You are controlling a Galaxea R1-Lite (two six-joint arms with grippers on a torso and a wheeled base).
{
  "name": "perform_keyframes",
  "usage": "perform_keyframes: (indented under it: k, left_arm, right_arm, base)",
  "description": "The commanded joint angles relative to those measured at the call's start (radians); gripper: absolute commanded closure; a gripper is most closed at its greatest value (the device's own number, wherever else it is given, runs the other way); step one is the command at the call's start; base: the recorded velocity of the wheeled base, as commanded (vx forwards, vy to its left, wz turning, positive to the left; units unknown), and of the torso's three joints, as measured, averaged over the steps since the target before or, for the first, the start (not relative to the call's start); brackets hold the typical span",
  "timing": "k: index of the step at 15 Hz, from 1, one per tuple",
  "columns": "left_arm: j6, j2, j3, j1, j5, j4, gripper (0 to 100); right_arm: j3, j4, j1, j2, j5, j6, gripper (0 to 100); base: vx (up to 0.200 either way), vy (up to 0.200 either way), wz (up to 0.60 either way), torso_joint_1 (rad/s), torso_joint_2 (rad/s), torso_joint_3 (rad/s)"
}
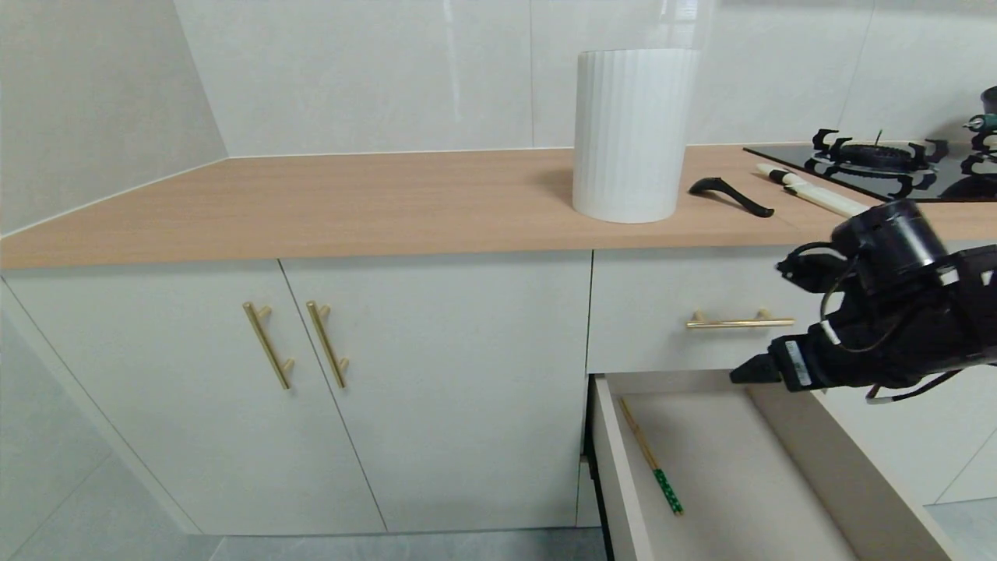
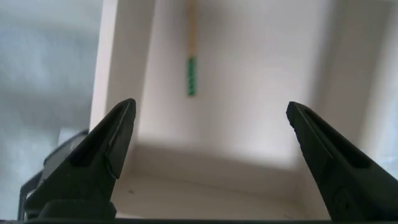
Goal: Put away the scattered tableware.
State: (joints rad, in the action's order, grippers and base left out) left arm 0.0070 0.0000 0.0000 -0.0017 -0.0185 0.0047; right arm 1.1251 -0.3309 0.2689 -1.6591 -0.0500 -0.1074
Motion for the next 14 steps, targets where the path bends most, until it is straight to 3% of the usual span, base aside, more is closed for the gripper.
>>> perform_keyframes:
  k: [1,7,14]
  left_arm:
    - [0.001,0.0,0.0,0.0,0.0,0.0,0]
    - [-0.001,0.0,0.0,0.0,0.0,0.0,0]
    - [-0.001,0.0,0.0,0.0,0.0,0.0,0]
  right_arm:
    - [-0.001,0.001,-0.047,0.105,0.001,0.025,0]
    - [-0.001,0.001,-0.062,0.111,-0.001,0.04,0]
    - [-0.002,0.009,-0.063,0.105,0.001,0.041,0]
  base:
    - [0.0,0.0,0.0,0.017,-0.27,-0.237]
    - [0.0,0.0,0.0,0.073,-0.41,-0.331]
    - [0.0,0.0,0.0,0.149,-0.47,-0.324]
